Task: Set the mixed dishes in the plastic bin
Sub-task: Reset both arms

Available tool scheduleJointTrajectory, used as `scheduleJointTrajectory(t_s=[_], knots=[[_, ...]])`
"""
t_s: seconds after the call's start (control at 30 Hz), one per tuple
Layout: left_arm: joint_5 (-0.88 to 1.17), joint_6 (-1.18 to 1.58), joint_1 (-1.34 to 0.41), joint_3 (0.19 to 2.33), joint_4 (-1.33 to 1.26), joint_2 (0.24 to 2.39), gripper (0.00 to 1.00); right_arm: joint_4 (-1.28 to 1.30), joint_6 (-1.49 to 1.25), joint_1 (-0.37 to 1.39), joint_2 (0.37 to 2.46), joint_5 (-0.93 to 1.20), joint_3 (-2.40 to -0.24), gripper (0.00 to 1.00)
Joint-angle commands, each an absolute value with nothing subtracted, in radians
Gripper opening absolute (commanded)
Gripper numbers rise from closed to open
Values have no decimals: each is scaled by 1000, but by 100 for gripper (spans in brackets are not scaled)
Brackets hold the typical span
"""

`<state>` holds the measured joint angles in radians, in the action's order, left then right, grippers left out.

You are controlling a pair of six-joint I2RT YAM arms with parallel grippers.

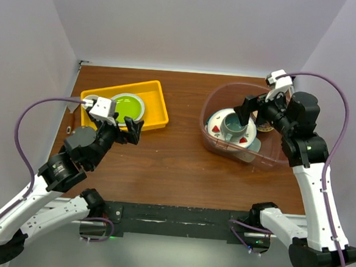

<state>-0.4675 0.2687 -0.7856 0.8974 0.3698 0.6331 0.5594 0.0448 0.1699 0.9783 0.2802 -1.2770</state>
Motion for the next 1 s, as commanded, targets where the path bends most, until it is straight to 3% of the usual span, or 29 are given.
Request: scheduleJointTrajectory(t_s=[0.0, 0.5, 0.97], knots=[[-456, 285, -781, 995, 385, 634, 100, 509, -66, 167, 959, 272, -1344, 98], [-411, 304, -782, 1068, 436, 606, 100, 531, 28, 166, 965, 397, -1376, 98], [-405, 307, -781, 1074, 459, 591, 100, 515, -77, 167, 959, 281, -1391, 98]])
